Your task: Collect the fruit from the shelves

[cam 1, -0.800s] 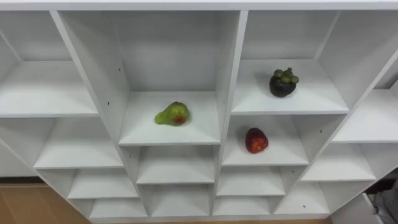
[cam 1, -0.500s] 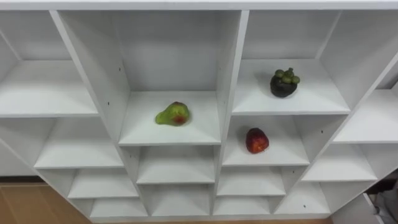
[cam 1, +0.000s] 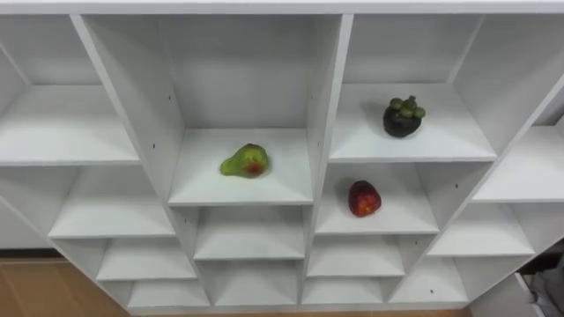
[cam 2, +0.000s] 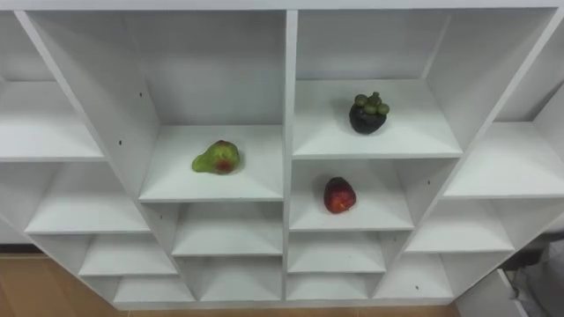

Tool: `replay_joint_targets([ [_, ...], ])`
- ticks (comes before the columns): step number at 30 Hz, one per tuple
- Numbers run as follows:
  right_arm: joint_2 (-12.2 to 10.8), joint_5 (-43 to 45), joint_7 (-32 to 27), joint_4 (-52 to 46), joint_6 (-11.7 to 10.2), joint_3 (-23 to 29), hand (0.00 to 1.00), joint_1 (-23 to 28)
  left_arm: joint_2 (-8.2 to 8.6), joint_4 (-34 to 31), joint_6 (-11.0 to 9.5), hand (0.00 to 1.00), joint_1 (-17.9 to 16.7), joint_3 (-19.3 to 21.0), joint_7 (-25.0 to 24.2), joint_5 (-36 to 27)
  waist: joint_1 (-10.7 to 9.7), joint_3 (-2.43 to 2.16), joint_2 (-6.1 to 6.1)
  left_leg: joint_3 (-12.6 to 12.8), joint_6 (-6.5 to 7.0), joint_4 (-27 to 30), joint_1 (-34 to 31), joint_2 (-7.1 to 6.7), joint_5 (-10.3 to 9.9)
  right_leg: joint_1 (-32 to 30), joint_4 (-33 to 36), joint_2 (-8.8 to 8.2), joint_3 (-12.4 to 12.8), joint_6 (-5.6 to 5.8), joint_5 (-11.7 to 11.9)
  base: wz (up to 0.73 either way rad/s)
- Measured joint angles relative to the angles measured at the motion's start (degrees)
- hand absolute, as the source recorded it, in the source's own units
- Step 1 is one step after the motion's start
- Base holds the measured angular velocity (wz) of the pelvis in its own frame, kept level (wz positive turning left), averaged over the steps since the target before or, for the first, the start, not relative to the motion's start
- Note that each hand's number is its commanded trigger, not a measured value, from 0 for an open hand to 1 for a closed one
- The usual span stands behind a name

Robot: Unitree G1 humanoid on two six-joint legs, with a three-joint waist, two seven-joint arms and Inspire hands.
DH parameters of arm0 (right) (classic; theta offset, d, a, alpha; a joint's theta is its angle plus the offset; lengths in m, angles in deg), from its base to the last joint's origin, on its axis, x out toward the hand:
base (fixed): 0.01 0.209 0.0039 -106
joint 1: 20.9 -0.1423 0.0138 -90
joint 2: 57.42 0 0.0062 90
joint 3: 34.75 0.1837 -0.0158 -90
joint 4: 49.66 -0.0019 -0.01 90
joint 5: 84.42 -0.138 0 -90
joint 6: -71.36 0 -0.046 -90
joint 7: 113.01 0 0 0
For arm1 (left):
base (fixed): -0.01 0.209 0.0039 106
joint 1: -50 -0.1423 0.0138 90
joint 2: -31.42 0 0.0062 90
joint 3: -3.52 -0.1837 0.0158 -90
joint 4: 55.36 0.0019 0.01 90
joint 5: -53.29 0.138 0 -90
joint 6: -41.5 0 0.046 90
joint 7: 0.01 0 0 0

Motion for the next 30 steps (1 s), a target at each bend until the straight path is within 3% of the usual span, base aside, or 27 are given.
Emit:
replay_joint_targets([
  [10,0.0,-2.7,-3.7,-0.5,-1.0,5.0,0.00,1.2,0.10,-0.7,-2.8,1.00,1.0,3.2,1.7,-2.7,-0.3,-0.02,-0.02,0.1,-0.01,0.0,0.0,0.06,0.0,-0.1,0.1,0.02,0.1,0.00,0.0,0.00],
  [13,0.0,-6.2,-6.2,-1.5,-1.0,9.1,0.00,1.2,0.10,-0.6,-2.9,1.00,1.0,3.8,2.7,-4.7,-0.9,-0.05,0.06,0.2,0.00,0.0,0.1,0.06,0.0,0.0,0.2,-0.01,0.0,-0.01,0.0,0.00],
  [18,0.2,-9.4,-12.6,-7.6,-2.7,13.4,0.00,1.7,0.00,-0.3,-3.1,1.00,0.9,4.2,2.9,-6.9,-1.8,-0.03,0.17,1.5,-0.01,-0.3,0.7,0.13,0.0,-0.1,0.4,0.23,1.0,-0.10,0.1,-0.11],
  [30,0.3,-10.2,-28.4,-19.7,-7.2,14.1,0.00,1.5,-0.14,-0.7,-5.8,1.00,1.1,4.3,5.2,-7.0,-2.1,-0.33,0.19,2.4,-0.01,-0.4,0.8,0.16,0.0,-1.0,1.4,0.31,1.7,-0.09,0.1,-0.04],
])
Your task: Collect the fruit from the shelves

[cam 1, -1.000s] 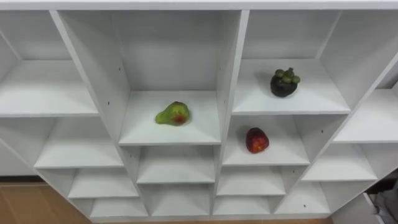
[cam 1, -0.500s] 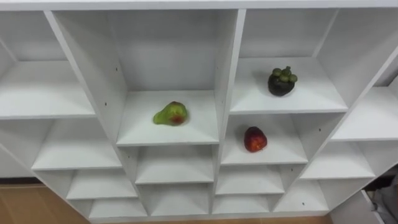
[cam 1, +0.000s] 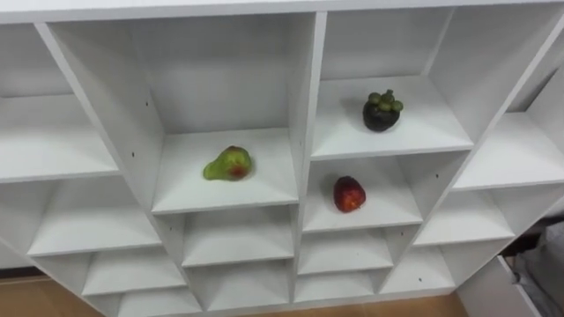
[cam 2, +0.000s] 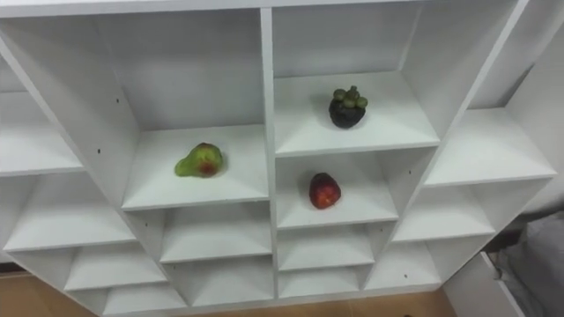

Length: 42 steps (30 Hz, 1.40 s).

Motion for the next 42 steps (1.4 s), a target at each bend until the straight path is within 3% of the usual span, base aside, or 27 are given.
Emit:
replay_joint_targets([
  [6,-0.1,1.9,-10.4,-11.5,-2.0,-0.9,0.00,1.0,-0.08,0.1,-1.8,1.00,-0.3,-0.1,1.4,0.0,0.7,-0.04,-0.25,0.6,0.02,0.4,-0.9,0.02,0.0,-1.6,0.8,0.00,0.6,-0.01,0.0,-0.06],
  [14,-0.1,6.8,-21.2,-25.8,-5.8,-2.3,0.00,0.8,-0.12,0.2,-2.0,1.00,-0.2,-0.7,2.1,0.0,0.7,-0.22,-0.84,0.9,0.03,0.3,-1.4,0.05,0.0,-2.0,0.6,0.16,1.2,0.02,0.1,-0.03],
  [18,-0.1,11.2,-25.2,-31.8,-6.3,-3.0,0.00,0.8,-0.36,-0.1,-2.0,1.00,0.1,-2.4,2.1,0.1,0.8,-0.27,-0.60,0.9,0.02,0.3,-2.1,0.13,0.0,-2.6,0.7,0.23,1.2,-0.03,0.1,0.00],
  [32,0.0,22.5,-32.2,-41.8,-11.0,-5.0,0.00,0.8,-0.42,0.2,-3.3,1.00,0.0,-2.8,2.1,0.1,2.4,-0.08,-0.48,0.6,0.01,0.4,-2.4,0.24,0.0,-3.0,0.9,0.24,0.7,-0.08,0.1,0.00],
  [35,0.0,22.8,-32.2,-42.4,-11.2,-5.8,0.00,0.8,-0.46,0.5,-3.4,1.00,0.1,-2.9,2.1,0.1,2.5,-0.10,-0.34,0.6,0.00,0.5,-2.8,0.25,0.0,-3.2,1.2,0.23,0.6,-0.10,0.2,0.00],
  [36,0.0,22.8,-32.2,-44.1,-11.2,-6.1,0.00,0.8,-0.46,1.2,-3.5,1.00,0.4,-3.0,2.1,0.1,2.6,0.09,-0.03,0.6,0.00,0.6,-3.0,0.27,0.0,-3.5,1.7,0.24,0.6,-0.10,0.2,-0.03],
  [42,0.1,27.6,-32.0,-53.1,-11.2,-7.0,0.00,0.8,-0.54,1.2,-3.5,1.00,0.5,-3.7,2.2,0.5,2.6,-0.07,0.47,0.6,-0.04,0.6,-3.1,0.31,0.1,-4.0,1.6,0.29,0.6,-0.10,0.2,-0.01],
])
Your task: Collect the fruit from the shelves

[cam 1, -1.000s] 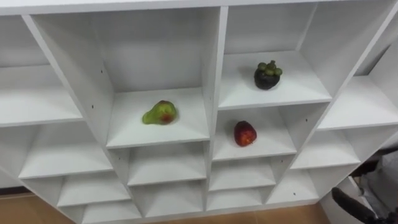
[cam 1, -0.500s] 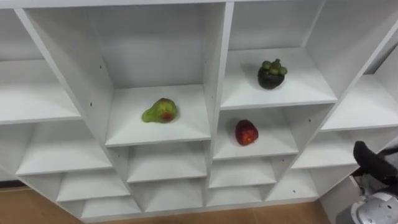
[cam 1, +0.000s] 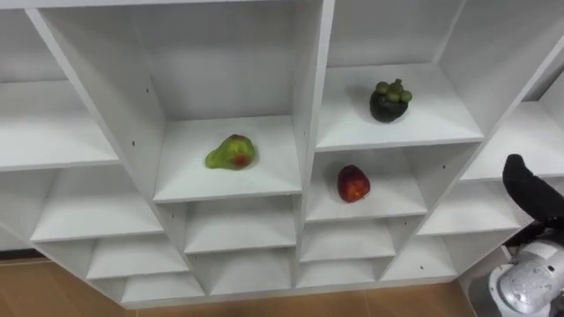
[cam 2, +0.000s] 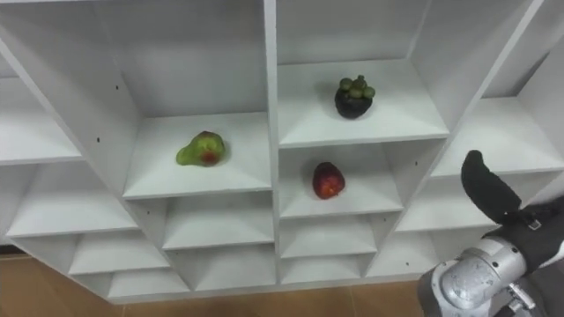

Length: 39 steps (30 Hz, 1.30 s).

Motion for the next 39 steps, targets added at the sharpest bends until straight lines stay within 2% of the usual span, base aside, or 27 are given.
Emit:
replay_joint_targets([
  [3,0.2,5.0,0.0,-2.6,-0.1,-0.7,0.00,0.1,-0.16,0.0,0.0,1.00,0.0,-0.1,0.2,0.2,0.7,-0.03,-0.05,0.0,0.00,0.0,0.3,-0.01,0.0,0.1,-0.1,0.01,0.1,0.00,0.0,0.00],
  [7,0.9,7.4,0.8,-5.3,-0.1,-2.7,0.00,0.0,-0.35,0.0,0.0,1.00,0.3,-0.3,0.2,0.2,1.2,-0.02,-0.28,0.0,0.01,0.0,0.4,-0.01,0.0,0.1,-0.1,-0.02,0.0,0.00,0.0,0.00],
  [16,1.5,10.4,7.4,-7.1,0.3,-5.0,0.00,-0.2,-0.35,0.2,0.1,1.00,0.2,-0.2,0.1,-0.5,1.7,0.04,-0.45,0.0,-0.01,-0.2,0.1,0.09,0.0,0.0,0.0,0.00,-0.5,-0.06,0.0,0.00],
  [19,1.4,10.5,9.5,-9.3,1.3,-5.9,0.00,-0.2,-0.25,0.6,0.2,1.00,0.5,-0.3,0.1,-0.5,2.1,0.04,-0.40,0.1,-0.02,-0.2,0.1,0.09,0.0,0.0,0.0,0.01,-0.6,-0.07,0.0,0.00],
  [23,1.0,12.6,10.9,-11.0,2.7,-8.1,0.00,-0.2,-0.43,0.6,0.6,1.00,0.4,-1.8,-0.1,-0.5,2.6,0.06,-0.33,0.0,-0.02,-0.2,0.2,0.09,0.0,0.1,0.0,-0.01,-0.8,-0.07,0.0,0.00],
  [26,1.0,14.0,11.3,-11.3,2.7,-8.6,0.00,-0.2,-0.52,0.8,1.0,1.00,0.6,-2.6,-0.3,-0.5,2.6,0.12,-0.24,0.0,-0.02,-0.1,0.0,0.07,0.0,-0.1,0.0,-0.04,-0.8,-0.07,0.0,0.00],
  [33,1.3,19.6,16.9,-12.6,2.7,-12.6,0.00,-1.8,-0.63,2.6,1.0,1.00,1.8,-4.9,-1.3,-0.5,2.7,0.25,0.02,-0.1,-0.03,0.3,-0.7,0.58,0.0,-0.3,0.0,0.03,-0.9,-0.26,0.2,0.00],
  [39,1.5,19.7,19.7,-12.6,3.3,-15.0,0.00,-2.4,-0.64,2.6,1.0,1.00,1.8,-5.3,-1.1,-0.5,2.8,0.26,0.00,-0.1,-0.08,0.3,-0.9,0.57,0.0,-0.4,0.0,0.17,-1.0,-0.30,0.3,0.00],
])
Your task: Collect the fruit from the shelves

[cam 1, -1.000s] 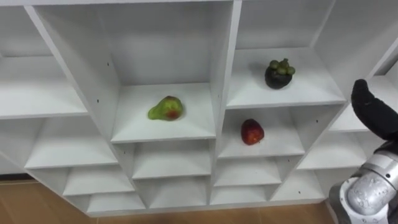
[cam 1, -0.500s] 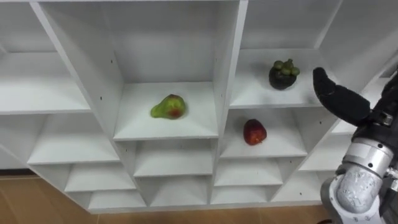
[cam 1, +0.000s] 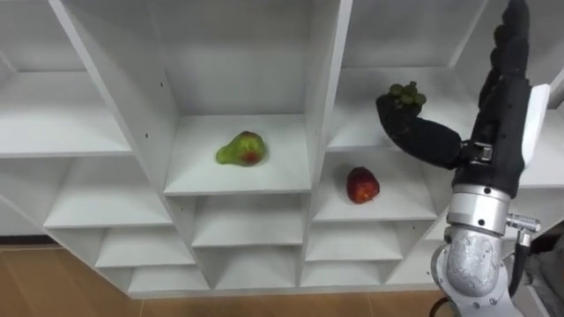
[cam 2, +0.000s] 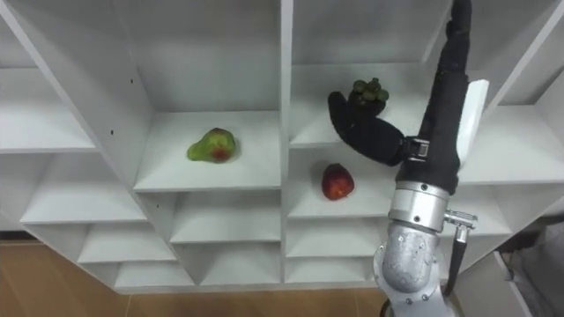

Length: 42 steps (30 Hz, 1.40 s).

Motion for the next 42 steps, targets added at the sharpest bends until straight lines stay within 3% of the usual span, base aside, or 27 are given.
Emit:
replay_joint_targets([
  [14,0.3,1.7,6.1,0.0,1.7,-2.9,0.00,0.1,0.00,0.1,0.5,1.00,1.2,0.1,0.1,0.0,0.2,-0.15,-0.23,0.1,-0.08,0.0,0.0,0.16,0.0,0.0,-0.1,0.05,0.0,-0.05,0.0,0.00],
  [21,0.5,-2.5,7.8,0.0,2.8,-2.8,0.00,0.1,0.00,-0.1,1.2,1.00,1.2,0.1,0.1,0.0,0.0,-0.44,-0.17,-0.1,-0.09,-0.1,0.0,0.13,0.1,0.0,-0.1,0.01,-0.4,-0.10,0.1,0.00],
  [27,0.5,-6.2,7.5,0.1,3.9,-2.3,0.00,0.1,0.00,-0.2,1.6,1.00,1.0,0.0,-0.2,-0.1,-0.2,-0.47,-0.17,-0.6,-0.11,0.0,0.1,0.02,0.1,0.4,-0.1,-0.09,-1.2,-0.10,0.1,0.03],
  [42,1.1,-7.2,1.0,1.7,3.9,2.1,0.00,0.1,-0.06,-0.5,1.8,1.00,-0.2,0.9,-0.3,0.0,-0.2,-0.21,-0.56,-1.6,-0.11,0.2,1.2,-0.02,0.1,2.4,-1.0,-0.33,-2.0,-0.10,0.1,0.02],
])
